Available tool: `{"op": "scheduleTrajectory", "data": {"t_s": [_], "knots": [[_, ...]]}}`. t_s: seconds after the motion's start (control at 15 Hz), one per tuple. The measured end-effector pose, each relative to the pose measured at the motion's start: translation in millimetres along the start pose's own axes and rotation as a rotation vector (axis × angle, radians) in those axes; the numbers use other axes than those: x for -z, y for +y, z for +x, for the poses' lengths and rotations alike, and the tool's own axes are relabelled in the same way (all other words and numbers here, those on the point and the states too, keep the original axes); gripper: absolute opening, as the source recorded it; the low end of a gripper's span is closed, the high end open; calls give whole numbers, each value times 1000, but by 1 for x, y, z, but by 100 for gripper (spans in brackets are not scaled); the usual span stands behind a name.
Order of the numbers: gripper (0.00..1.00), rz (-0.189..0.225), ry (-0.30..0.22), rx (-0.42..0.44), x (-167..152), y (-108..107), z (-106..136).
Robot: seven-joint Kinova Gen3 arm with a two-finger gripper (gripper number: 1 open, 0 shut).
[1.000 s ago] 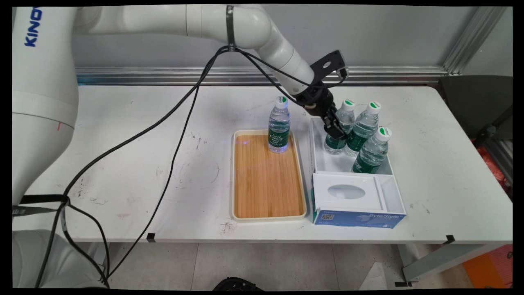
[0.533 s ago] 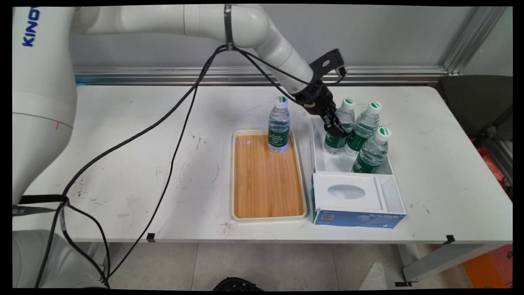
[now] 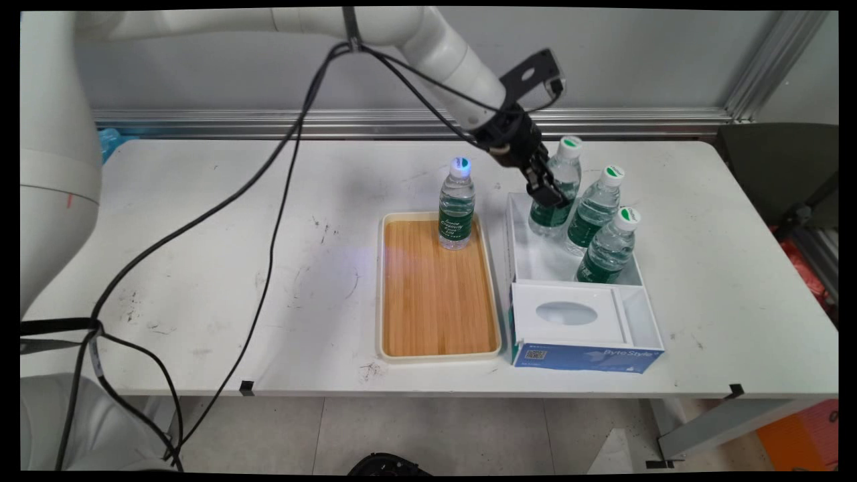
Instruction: Place the picked object on the tray
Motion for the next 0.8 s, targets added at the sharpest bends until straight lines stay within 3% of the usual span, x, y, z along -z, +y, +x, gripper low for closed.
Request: {"op": "scheduleTrajectory", "data": {"t_s": [0.4, 0.8], "knots": [[0, 12, -18, 6, 64, 23, 12], [0, 19, -66, 13, 120, 42, -6]]}}
